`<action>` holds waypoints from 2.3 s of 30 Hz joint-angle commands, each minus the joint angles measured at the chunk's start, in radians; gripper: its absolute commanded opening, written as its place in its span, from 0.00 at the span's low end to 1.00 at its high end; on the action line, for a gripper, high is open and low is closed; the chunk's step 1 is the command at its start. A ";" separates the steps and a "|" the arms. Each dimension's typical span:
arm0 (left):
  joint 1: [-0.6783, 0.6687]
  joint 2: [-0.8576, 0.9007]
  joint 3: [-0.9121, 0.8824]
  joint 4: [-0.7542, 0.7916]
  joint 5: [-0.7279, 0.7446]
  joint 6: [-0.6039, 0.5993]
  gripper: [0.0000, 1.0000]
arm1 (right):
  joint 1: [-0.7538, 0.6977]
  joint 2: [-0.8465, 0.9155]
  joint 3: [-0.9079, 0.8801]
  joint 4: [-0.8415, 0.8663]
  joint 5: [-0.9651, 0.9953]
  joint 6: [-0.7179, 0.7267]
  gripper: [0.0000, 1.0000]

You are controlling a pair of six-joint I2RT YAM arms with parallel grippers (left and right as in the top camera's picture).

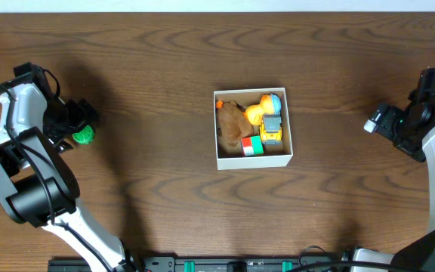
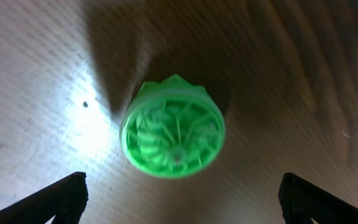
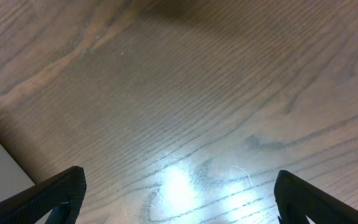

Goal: Pack container
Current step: 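Lower the left gripper onto the green round toy and grasp it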

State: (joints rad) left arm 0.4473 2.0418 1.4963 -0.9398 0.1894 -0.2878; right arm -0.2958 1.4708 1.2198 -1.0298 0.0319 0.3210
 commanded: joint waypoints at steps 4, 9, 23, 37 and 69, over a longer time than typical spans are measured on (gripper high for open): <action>-0.001 0.061 -0.009 0.012 0.006 0.004 0.98 | -0.004 0.002 -0.005 -0.002 -0.006 -0.016 0.98; -0.001 0.108 -0.009 0.015 0.001 -0.026 0.98 | -0.004 0.002 -0.005 -0.004 -0.006 -0.016 0.97; -0.001 0.124 -0.009 0.013 0.002 -0.033 0.82 | -0.004 0.002 -0.005 -0.006 -0.006 -0.023 0.97; -0.001 0.124 -0.009 0.006 0.002 -0.032 0.56 | -0.004 0.002 -0.005 -0.006 -0.006 -0.023 0.98; -0.002 -0.009 0.026 0.097 0.001 -0.032 0.85 | -0.004 0.002 -0.005 -0.002 -0.006 -0.024 0.98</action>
State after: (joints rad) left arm 0.4469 2.0346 1.5013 -0.8604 0.1883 -0.3172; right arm -0.2958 1.4708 1.2198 -1.0317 0.0288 0.3061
